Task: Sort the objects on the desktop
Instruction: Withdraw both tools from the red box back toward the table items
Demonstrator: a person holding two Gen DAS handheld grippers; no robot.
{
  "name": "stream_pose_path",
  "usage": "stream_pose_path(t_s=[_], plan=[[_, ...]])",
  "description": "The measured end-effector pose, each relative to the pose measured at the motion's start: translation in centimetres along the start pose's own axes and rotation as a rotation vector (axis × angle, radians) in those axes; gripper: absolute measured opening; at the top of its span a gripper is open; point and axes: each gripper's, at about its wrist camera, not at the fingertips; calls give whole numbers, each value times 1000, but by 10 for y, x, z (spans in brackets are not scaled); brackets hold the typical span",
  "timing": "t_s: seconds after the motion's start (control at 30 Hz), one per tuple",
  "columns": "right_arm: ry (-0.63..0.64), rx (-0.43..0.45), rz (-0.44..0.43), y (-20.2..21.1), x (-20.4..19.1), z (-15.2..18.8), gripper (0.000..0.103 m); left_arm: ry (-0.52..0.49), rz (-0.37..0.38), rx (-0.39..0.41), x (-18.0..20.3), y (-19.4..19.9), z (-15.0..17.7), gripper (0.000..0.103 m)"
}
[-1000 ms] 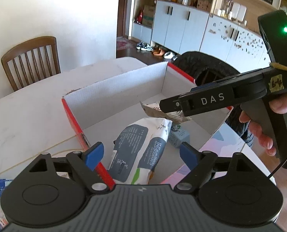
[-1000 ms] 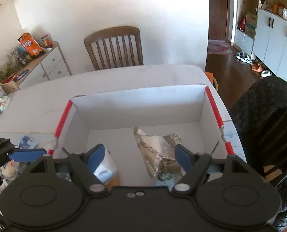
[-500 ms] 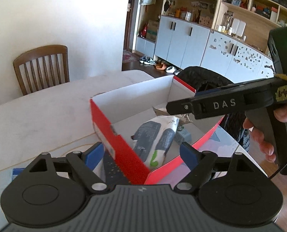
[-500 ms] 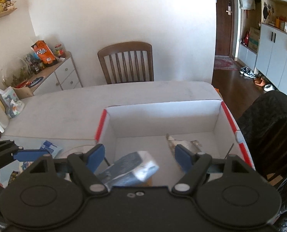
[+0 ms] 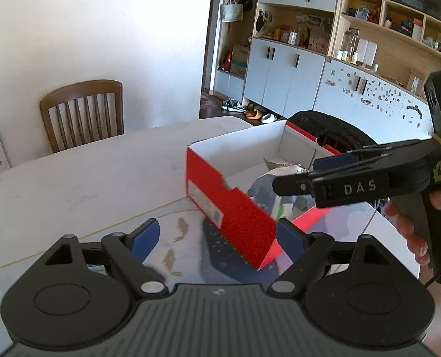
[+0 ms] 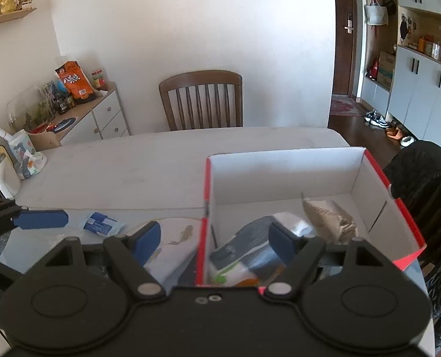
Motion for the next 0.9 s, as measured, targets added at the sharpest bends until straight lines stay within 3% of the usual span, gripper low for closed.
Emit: stream_pose_path(t_s=[0.9], plan=[[25, -80, -21, -3, -111, 41, 80, 42, -61, 35, -81, 74, 80, 86]])
Point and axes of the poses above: each gripper's, at about its wrist camera, not at the fingertips, and y roughly against the way its jaws point, x to its right, z to its underside, and after that the axes turned 9 degrees about z, right-handed
